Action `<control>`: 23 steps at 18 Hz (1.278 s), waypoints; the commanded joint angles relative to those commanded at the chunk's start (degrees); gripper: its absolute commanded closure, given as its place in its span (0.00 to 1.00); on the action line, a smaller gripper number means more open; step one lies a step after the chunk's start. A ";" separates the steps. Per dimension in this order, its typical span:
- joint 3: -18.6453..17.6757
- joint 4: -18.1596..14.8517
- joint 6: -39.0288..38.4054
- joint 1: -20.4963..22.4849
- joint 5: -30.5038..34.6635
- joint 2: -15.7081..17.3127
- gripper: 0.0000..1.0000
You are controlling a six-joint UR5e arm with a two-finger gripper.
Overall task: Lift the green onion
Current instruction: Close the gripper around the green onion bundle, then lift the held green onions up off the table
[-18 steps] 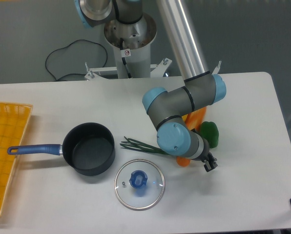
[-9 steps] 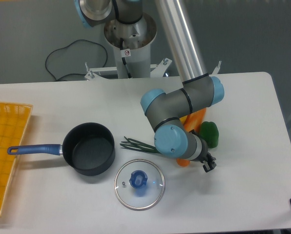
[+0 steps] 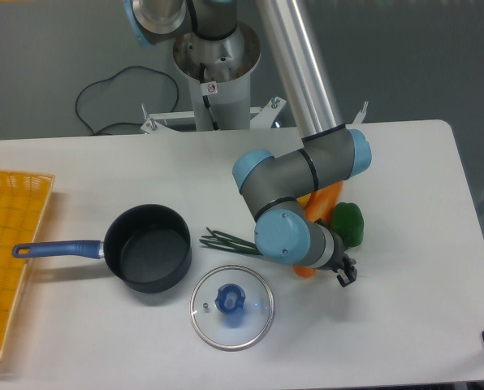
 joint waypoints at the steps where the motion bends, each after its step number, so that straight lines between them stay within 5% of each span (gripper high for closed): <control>1: 0.00 0.00 0.00 0.00 0.00 0.00 0.87; 5: 0.00 0.00 0.00 0.00 0.00 0.17 0.97; 13: -0.26 -0.26 1.14 0.18 -0.26 1.84 0.98; 23: -3.60 -1.05 4.39 0.70 -2.20 8.43 0.98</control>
